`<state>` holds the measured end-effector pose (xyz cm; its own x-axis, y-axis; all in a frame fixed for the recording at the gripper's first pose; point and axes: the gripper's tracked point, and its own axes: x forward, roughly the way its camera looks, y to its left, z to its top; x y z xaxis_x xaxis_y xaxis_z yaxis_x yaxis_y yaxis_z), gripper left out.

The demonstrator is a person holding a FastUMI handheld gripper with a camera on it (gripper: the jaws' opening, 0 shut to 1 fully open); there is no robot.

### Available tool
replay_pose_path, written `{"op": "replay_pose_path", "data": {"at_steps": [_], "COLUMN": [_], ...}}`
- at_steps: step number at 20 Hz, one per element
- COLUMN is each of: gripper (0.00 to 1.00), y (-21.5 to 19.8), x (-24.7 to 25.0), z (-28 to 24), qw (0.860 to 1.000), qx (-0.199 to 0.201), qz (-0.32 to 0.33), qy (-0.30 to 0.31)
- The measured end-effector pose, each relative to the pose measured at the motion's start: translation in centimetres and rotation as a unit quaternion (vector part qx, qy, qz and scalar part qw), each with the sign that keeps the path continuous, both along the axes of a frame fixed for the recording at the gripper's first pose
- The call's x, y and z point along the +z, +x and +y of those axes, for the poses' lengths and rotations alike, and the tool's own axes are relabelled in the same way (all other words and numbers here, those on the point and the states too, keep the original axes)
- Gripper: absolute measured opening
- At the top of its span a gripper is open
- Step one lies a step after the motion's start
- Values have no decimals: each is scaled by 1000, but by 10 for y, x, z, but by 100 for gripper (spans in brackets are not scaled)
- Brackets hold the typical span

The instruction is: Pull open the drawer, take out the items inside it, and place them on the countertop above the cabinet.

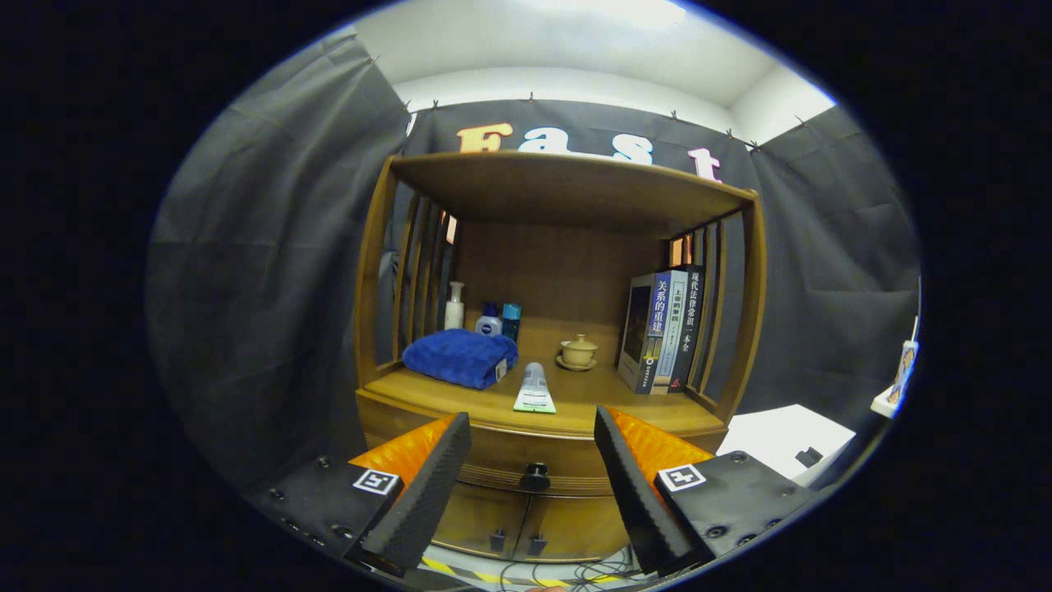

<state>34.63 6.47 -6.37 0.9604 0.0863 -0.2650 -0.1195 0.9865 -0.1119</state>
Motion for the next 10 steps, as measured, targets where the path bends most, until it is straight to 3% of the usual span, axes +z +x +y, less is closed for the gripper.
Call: {"op": "replay_pose_path", "data": {"at_steps": [5, 10], "gripper": [98, 98], "y": [-31, -50], "x": [59, 92], "z": [-38, -47], "qw": [999, 997], "qx": [-19, -12], "qz": [-35, -53], "qy": [15, 47]}}
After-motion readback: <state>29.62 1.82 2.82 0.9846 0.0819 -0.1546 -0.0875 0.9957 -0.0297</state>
